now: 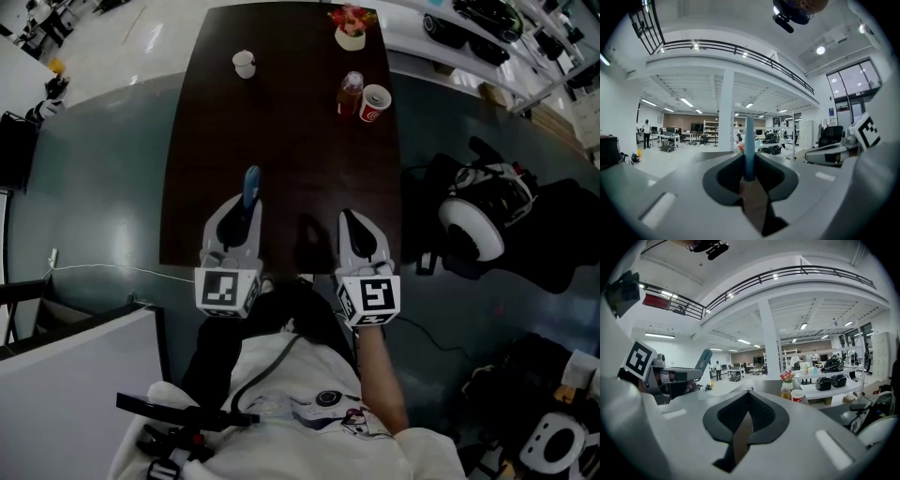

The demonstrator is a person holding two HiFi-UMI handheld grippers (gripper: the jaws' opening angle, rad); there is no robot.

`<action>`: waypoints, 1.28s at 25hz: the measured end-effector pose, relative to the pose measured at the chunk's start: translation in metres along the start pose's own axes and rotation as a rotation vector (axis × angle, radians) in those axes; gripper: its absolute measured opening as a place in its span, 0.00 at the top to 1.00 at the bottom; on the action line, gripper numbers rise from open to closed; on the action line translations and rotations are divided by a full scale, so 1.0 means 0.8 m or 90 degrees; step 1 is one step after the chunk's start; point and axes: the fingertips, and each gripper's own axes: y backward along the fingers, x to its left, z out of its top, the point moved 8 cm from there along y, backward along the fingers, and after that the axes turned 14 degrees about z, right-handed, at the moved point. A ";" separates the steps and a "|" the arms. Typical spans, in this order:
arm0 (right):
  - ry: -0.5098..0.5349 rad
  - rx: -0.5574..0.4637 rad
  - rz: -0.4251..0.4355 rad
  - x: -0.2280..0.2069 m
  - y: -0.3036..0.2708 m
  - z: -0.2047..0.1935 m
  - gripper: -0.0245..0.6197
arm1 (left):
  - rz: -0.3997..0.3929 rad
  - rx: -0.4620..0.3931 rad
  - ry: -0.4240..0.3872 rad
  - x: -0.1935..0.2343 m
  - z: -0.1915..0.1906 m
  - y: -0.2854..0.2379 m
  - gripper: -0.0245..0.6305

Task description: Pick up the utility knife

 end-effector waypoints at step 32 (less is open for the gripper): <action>0.034 -0.003 -0.003 0.247 0.135 -0.037 0.96 | -0.037 0.017 0.045 0.037 -0.034 0.275 0.86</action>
